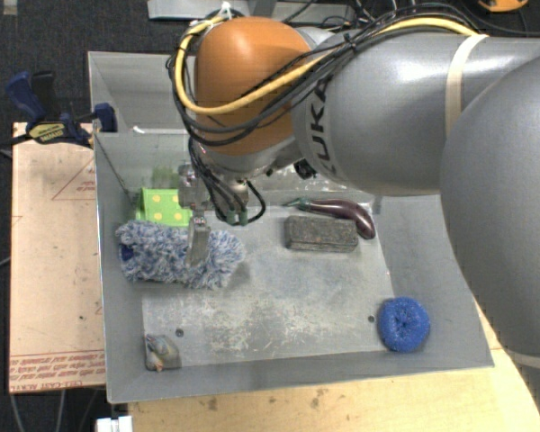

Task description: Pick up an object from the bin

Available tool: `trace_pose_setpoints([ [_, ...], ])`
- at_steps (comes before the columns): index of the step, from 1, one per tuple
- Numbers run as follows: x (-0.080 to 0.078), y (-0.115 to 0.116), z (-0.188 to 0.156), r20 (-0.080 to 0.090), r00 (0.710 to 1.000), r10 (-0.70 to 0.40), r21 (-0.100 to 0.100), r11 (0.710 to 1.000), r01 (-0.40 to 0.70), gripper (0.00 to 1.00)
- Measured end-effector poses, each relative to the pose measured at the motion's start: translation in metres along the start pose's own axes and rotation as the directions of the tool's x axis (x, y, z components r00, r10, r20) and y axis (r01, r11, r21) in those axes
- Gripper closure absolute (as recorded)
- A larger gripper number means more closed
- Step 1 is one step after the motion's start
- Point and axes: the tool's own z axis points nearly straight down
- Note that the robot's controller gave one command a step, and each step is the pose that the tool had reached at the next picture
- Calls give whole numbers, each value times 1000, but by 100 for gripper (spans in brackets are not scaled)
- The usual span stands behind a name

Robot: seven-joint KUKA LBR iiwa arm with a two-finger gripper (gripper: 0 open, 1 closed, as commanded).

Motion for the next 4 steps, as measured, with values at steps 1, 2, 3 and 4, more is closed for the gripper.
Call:
trace_pose_setpoints([
  [1, -1, -1, -5, 8, 1000, 4, -2, 1000, -4, 0],
  [2, -4, -7, 24, 16, 999, -43, -4, 999, 43, 0],
  [3, 4, -32, 94, 11, 988, -152, 0, 988, 152, 0],
  [4, 8, -42, 115, 7, 985, -173, 0, 985, 173, 100],
])
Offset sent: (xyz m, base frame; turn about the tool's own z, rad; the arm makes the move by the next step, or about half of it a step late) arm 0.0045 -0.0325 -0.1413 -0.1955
